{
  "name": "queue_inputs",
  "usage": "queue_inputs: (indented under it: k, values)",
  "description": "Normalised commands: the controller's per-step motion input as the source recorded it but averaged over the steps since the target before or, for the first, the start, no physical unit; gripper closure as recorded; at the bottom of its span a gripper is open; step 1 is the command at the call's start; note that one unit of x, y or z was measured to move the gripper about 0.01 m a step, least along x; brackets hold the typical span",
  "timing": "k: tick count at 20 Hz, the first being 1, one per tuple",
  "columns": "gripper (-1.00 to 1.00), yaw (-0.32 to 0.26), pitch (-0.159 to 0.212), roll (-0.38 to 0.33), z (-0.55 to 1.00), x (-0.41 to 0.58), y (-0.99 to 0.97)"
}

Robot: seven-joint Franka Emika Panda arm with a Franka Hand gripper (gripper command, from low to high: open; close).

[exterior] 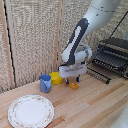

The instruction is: Kindly employ your clamp to softly take hold of the bread. Delicately rest it on the oven pan, verifying that it is even on the surface. Using your clamp and attentiveness, smoothly glide the pan into the oven and along the appropriate brackets, securing it in position.

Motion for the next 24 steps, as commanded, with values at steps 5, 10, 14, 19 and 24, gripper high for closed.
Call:
queue_inputs:
  k: [5,10,14,19,24]
  values:
    - [1.00,0.107,0.014,-0.038,-0.09,0.119,0.03]
    - [1.00,0.027,0.017,-0.014,-0.02,0.061,0.09]
    - [1.00,-0.004,0.000,-0.004,0.01,0.000,0.05]
    - [1.00,-0.032,0.000,0.000,0.28,0.008,0.02]
    - [1.00,-0.179,0.021,0.024,0.75,0.111,-0.01]
